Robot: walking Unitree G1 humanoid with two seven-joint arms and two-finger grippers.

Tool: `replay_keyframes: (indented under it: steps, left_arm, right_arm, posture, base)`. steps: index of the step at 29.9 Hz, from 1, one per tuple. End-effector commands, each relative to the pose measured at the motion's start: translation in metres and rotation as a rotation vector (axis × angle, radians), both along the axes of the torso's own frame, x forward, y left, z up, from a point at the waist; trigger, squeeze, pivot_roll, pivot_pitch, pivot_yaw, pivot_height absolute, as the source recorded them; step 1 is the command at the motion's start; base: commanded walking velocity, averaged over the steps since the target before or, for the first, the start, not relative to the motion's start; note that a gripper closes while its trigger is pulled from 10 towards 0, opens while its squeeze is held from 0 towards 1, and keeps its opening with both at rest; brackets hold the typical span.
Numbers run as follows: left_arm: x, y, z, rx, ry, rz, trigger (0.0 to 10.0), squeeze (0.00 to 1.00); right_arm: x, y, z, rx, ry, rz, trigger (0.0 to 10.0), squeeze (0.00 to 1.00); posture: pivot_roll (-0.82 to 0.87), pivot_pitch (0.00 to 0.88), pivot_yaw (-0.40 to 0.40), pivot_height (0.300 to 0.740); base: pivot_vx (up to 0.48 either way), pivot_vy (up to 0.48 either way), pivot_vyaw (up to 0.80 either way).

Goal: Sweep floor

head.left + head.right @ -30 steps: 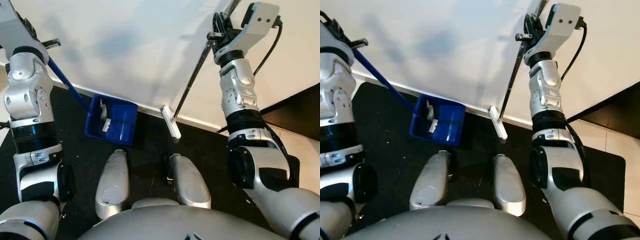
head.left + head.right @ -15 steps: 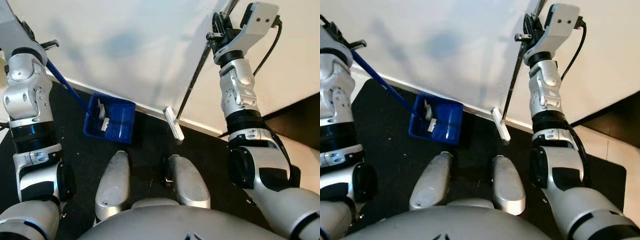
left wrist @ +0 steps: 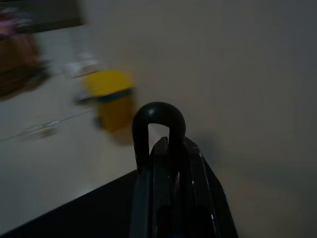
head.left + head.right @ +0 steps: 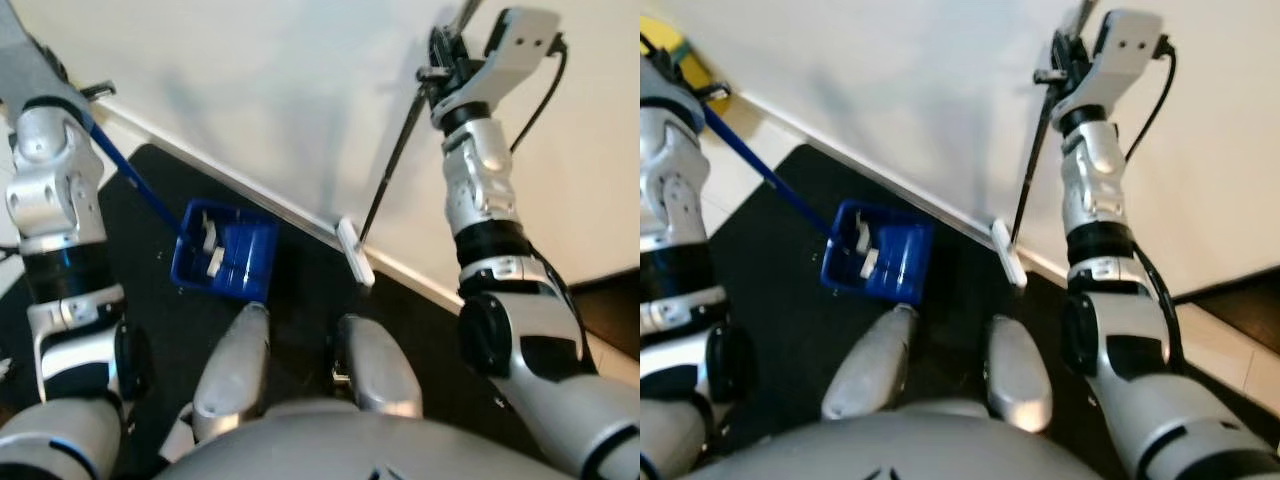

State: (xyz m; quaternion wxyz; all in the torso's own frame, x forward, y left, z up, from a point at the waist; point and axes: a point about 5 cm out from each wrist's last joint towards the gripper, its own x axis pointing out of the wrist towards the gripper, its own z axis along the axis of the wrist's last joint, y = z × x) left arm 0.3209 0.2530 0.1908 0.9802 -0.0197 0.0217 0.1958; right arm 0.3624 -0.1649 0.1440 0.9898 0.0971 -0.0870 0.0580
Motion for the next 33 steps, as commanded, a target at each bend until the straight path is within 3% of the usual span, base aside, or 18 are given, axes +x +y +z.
replay_keyframes:
  steps: [1,33]
  left_arm:
    - [0.0008,-0.0011,0.0057,0.006,-0.024,0.001,10.0,0.00]
    - [0.0049,-0.0066,0.0056,-0.016,-0.019,-0.001,10.0,0.00]
  right_arm:
    - [0.0011,-0.0001,0.0062,0.007,-0.035,-0.005,10.0,0.00]
    - [0.0004,-0.0008,0.0030,0.013,-0.028,-0.008,10.0,0.00]
  posture:
    - [0.14,0.000,-0.056,0.740]
    - [0.13,0.000,-0.052,0.740]
  base:
    - [0.000,0.000,0.79]
    - [0.000,0.000,0.79]
